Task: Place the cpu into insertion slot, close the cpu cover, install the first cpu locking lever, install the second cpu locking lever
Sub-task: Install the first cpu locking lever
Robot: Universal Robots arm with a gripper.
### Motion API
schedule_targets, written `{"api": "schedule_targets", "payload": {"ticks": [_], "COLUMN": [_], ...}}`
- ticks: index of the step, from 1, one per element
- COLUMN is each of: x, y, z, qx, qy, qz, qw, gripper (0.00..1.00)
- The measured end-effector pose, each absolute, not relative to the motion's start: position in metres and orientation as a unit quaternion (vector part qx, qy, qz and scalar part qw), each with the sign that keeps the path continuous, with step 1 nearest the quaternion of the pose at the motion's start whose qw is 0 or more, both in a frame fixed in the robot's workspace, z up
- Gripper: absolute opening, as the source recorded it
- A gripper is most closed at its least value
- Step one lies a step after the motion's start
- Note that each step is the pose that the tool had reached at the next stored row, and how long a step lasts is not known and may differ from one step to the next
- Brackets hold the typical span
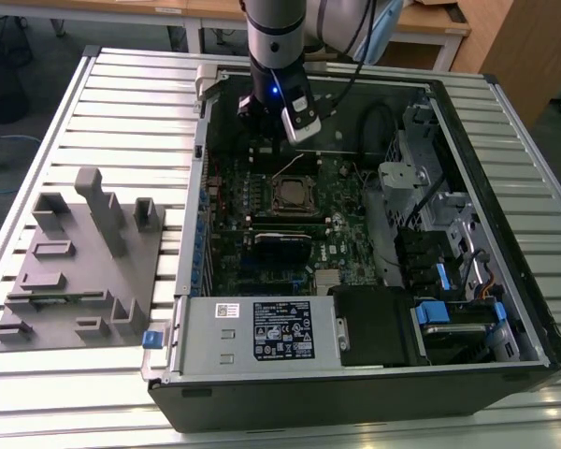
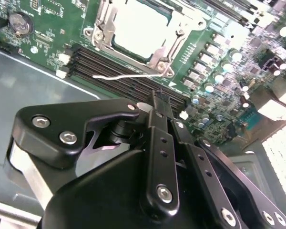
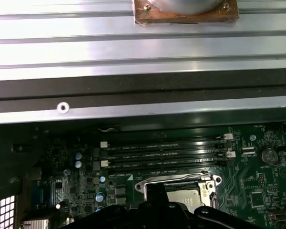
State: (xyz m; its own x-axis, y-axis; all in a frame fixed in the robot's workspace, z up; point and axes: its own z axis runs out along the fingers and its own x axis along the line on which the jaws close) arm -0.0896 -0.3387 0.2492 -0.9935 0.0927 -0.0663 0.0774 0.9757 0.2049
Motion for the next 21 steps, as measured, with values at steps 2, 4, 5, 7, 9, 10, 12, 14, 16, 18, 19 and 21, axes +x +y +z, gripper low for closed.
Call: {"api": "schedule_targets", "payload": {"ticks": [2,4,5,7,9,10,12,14,16,18,19,21], "x": [-0.085,-0.082,-0.08,-0.077,-0.077,-0.077,-0.074,-0.074,-0.074,-0.074,-0.074,-0.074], "y": [-0.338,-0.338,-0.338,-0.338,-0.338,-0.338,-0.338,-0.338,-0.338,-0.338,-0.338,-0.338], "z": [0.248,0.247,0.246,0.246,0.246,0.246,0.246,0.246,0.246,0.246,0.246,0.245], "qx": [0.043,0.043,0.043,0.043,0.043,0.043,0.043,0.043,0.043,0.043,0.043,0.043], "qy": [0.993,0.993,0.993,0.993,0.993,0.993,0.993,0.993,0.993,0.993,0.993,0.993], "qz": [0.102,0.102,0.102,0.102,0.102,0.102,0.102,0.102,0.102,0.102,0.102,0.102], "qw": [0.038,0.038,0.038,0.038,0.038,0.038,0.038,0.038,0.038,0.038,0.038,0.038], "gripper": [0.1,0.1,0.1,0.1,0.1,0.1,0.1,0.1,0.1,0.1,0.1,0.1]}}
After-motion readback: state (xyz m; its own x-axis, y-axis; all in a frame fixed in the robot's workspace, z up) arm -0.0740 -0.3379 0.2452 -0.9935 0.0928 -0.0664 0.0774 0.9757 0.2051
